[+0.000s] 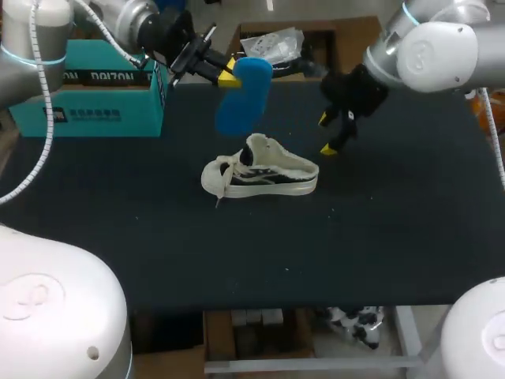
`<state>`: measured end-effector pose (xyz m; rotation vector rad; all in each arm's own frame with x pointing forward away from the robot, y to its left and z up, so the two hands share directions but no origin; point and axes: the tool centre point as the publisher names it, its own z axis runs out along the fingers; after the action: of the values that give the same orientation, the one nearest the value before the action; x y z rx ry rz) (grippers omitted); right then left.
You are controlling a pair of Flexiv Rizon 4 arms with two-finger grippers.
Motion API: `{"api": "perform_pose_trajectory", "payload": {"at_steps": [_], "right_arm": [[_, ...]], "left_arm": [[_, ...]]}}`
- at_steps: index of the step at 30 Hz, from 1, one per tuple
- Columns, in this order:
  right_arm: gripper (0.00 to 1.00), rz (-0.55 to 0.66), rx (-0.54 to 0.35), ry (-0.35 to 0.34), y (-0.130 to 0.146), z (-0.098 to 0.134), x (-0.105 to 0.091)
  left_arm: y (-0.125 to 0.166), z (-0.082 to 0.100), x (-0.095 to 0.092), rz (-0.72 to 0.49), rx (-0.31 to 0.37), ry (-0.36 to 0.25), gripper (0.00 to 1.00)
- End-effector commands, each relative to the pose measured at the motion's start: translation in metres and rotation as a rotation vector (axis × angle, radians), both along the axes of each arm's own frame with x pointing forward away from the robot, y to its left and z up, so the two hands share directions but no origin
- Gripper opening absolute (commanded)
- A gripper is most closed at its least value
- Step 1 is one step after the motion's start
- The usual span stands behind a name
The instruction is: Open the shoe tongue, take the insole out of the shoe, put the insole back into the shoe, and pack the shoe into the shoebox
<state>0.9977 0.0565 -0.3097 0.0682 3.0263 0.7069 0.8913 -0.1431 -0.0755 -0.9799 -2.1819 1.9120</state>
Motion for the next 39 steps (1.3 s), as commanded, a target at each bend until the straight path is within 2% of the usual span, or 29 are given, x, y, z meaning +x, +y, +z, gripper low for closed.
{"api": "perform_pose_trajectory", "payload": {"at_steps": [1, 6, 7, 8, 10, 13, 20, 23, 30, 35, 36, 39], "right_arm": [[1.00, 0.011, -0.063, 0.018, 0.006, 0.003, 0.006], [1.00, 0.027, -0.088, 0.034, 0.014, 0.001, 0.012], [1.00, 0.031, -0.094, 0.034, 0.016, 0.002, 0.014], [1.00, 0.036, -0.100, 0.035, 0.018, 0.003, 0.015], [1.00, 0.047, -0.123, 0.039, 0.023, 0.004, 0.017], [1.00, 0.048, -0.145, 0.034, 0.032, 0.006, 0.019], [1.00, 0.001, -0.256, 0.025, 0.055, 0.008, 0.019], [1.00, -0.017, -0.288, 0.007, 0.063, 0.005, 0.017], [1.00, -0.033, -0.334, -0.024, 0.079, -0.007, 0.015], [1.00, -0.032, -0.356, -0.014, 0.089, -0.016, 0.020], [0.86, -0.032, -0.355, -0.012, 0.090, -0.017, 0.021], [0.81, -0.029, -0.373, -0.005, 0.095, -0.019, 0.023]], "left_arm": [[0.000, 0.001, -0.013, 0.147, -0.041, -0.016, 0.00], [0.000, 0.001, -0.013, 0.147, -0.041, -0.016, 0.00], [0.008, 0.000, -0.011, 0.201, -0.087, -0.016, 0.00], [0.015, -0.001, -0.011, 0.226, -0.102, -0.039, 0.00], [0.031, -0.001, -0.010, 0.281, -0.157, -0.036, 0.00], [0.051, -0.001, -0.009, 0.355, -0.204, -0.045, 0.00], [0.099, 0.002, -0.008, 0.493, -0.320, -0.020, 0.00], [0.114, 0.003, -0.008, 0.524, -0.349, -0.005, 0.00], [0.135, -0.003, -0.003, 0.574, -0.367, 0.026, 0.00], [0.145, -0.011, 0.003, 0.615, -0.359, 0.055, 0.00], [0.146, -0.013, 0.004, 0.623, -0.356, 0.059, 0.00], [0.153, -0.015, 0.006, 0.640, -0.347, 0.066, 0.00]]}}
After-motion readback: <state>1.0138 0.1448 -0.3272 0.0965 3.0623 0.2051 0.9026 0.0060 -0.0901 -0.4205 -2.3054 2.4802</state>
